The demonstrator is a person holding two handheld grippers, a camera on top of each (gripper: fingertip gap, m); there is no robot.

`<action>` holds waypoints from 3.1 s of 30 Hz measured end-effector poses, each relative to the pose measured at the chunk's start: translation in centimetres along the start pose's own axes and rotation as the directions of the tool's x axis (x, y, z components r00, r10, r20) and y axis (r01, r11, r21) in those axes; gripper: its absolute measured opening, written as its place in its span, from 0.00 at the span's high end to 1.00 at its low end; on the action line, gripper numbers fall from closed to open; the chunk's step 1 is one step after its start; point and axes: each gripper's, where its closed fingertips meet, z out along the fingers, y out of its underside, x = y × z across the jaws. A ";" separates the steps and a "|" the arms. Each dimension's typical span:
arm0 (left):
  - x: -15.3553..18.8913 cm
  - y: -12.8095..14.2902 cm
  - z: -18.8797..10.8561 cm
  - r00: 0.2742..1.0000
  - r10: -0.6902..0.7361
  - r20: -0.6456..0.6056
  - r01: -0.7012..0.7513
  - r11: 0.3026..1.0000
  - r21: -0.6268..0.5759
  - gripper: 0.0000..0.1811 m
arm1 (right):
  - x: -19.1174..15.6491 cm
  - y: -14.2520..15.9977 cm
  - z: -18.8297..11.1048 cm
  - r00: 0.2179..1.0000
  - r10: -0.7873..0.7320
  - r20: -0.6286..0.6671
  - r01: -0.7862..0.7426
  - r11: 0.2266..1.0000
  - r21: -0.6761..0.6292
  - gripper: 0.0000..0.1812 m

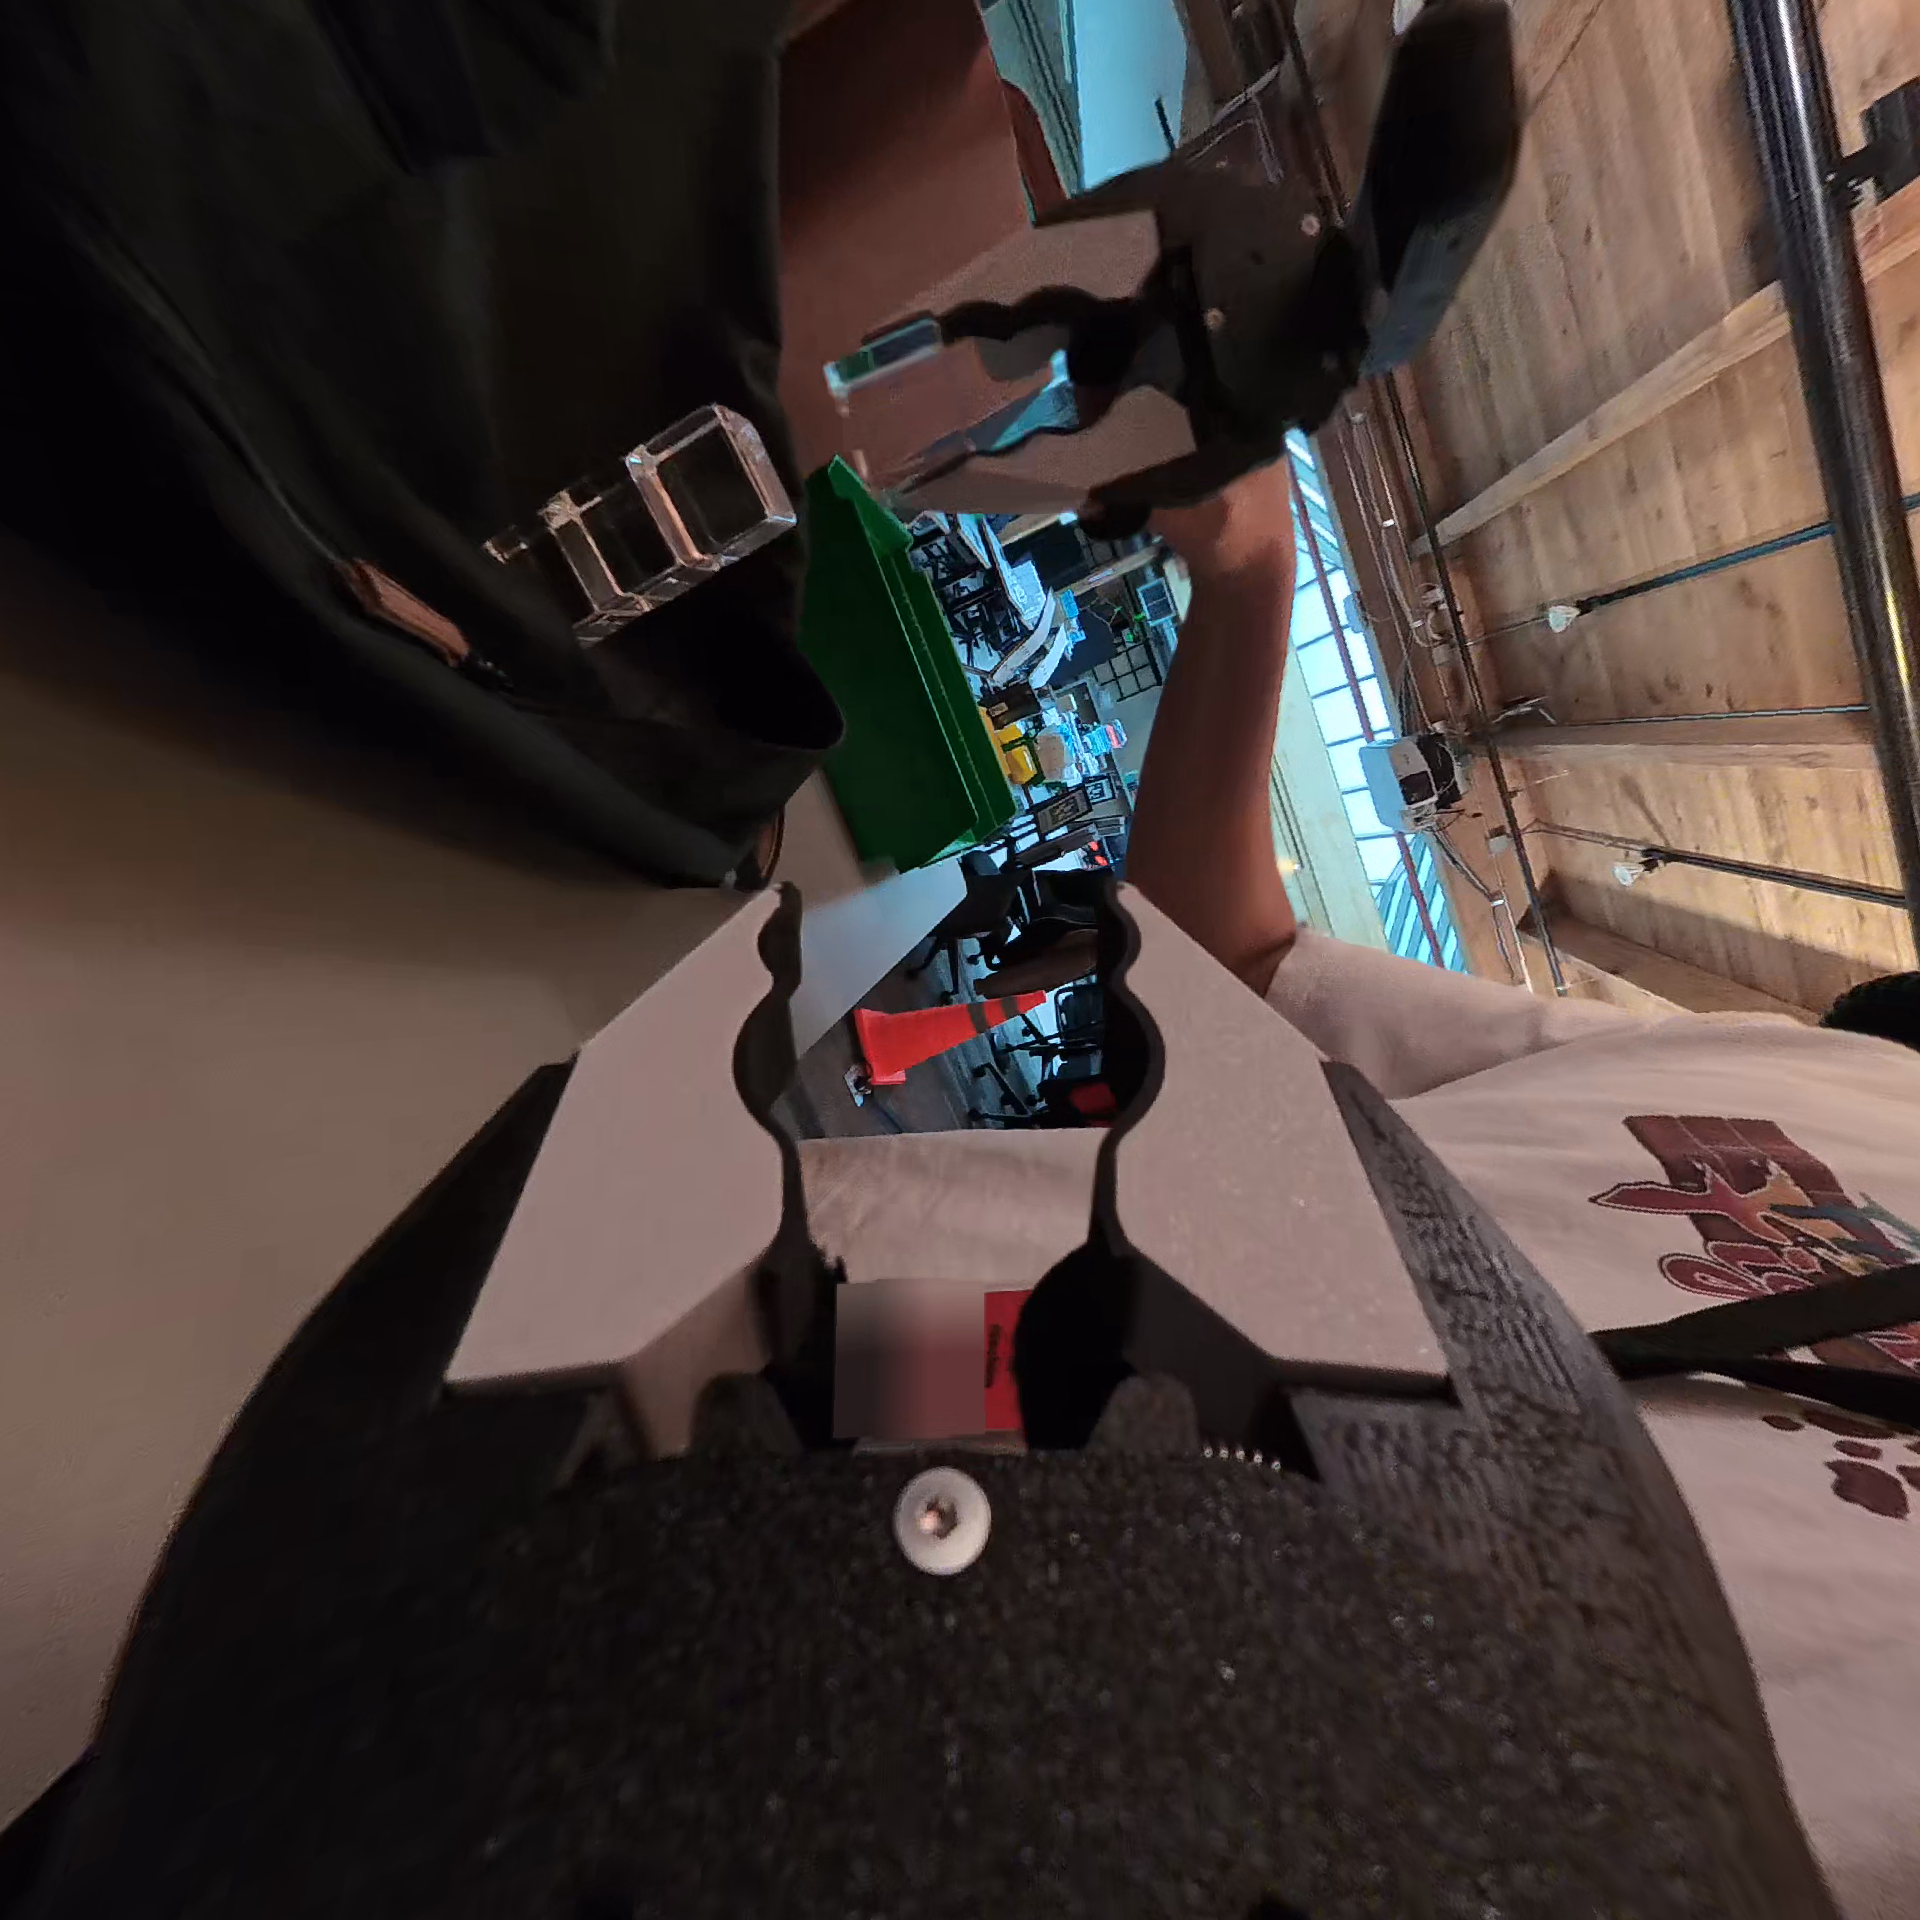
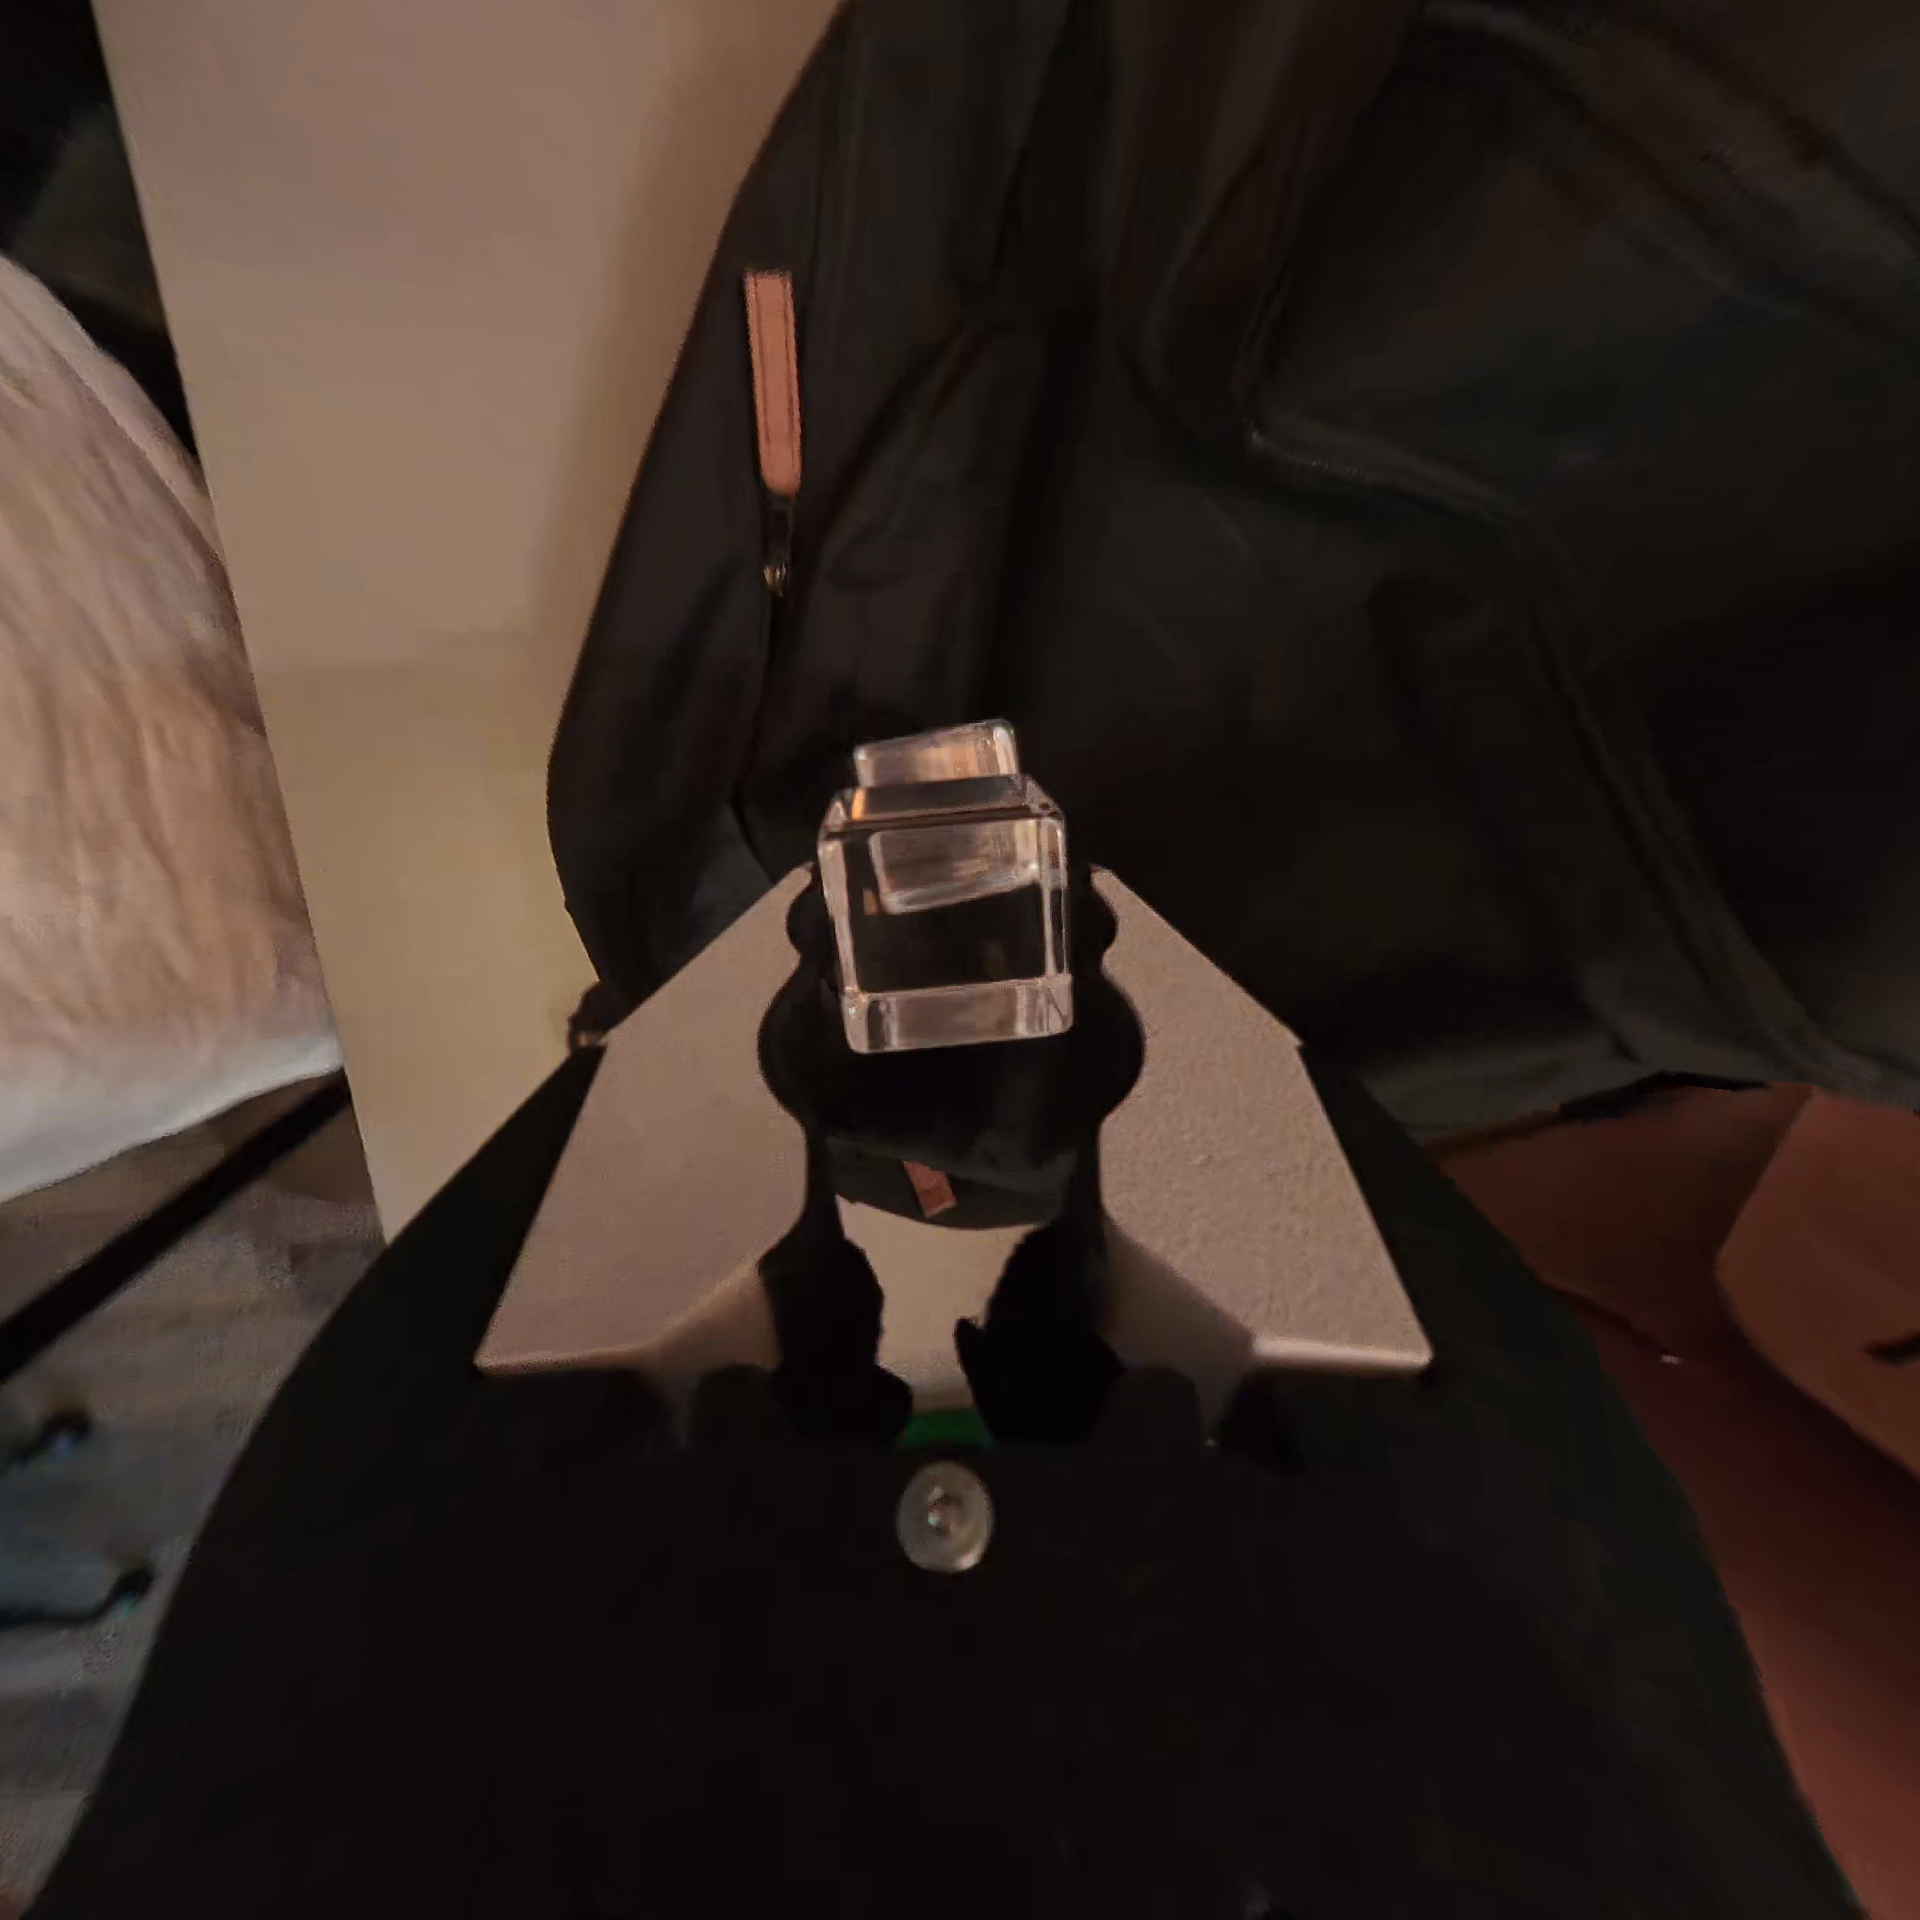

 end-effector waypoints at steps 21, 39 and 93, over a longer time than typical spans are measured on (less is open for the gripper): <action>-0.2 -0.1 -0.2 0.999 0.004 0.034 -0.004 1.000 0.011 0.68 | 0.5 0.1 3.6 0.994 -0.043 0.101 0.047 0.998 -0.037 0.75; -0.8 0.0 0.3 0.991 0.067 0.114 -0.066 0.998 -0.010 0.68 | 1.8 -0.1 -0.8 0.987 0.154 -0.041 -0.139 0.958 0.250 0.65; -6.2 0.8 1.0 0.546 0.756 0.362 -0.653 0.654 -0.382 0.68 | -12.3 2.6 2.4 0.469 0.883 -0.017 -0.456 0.258 0.852 0.61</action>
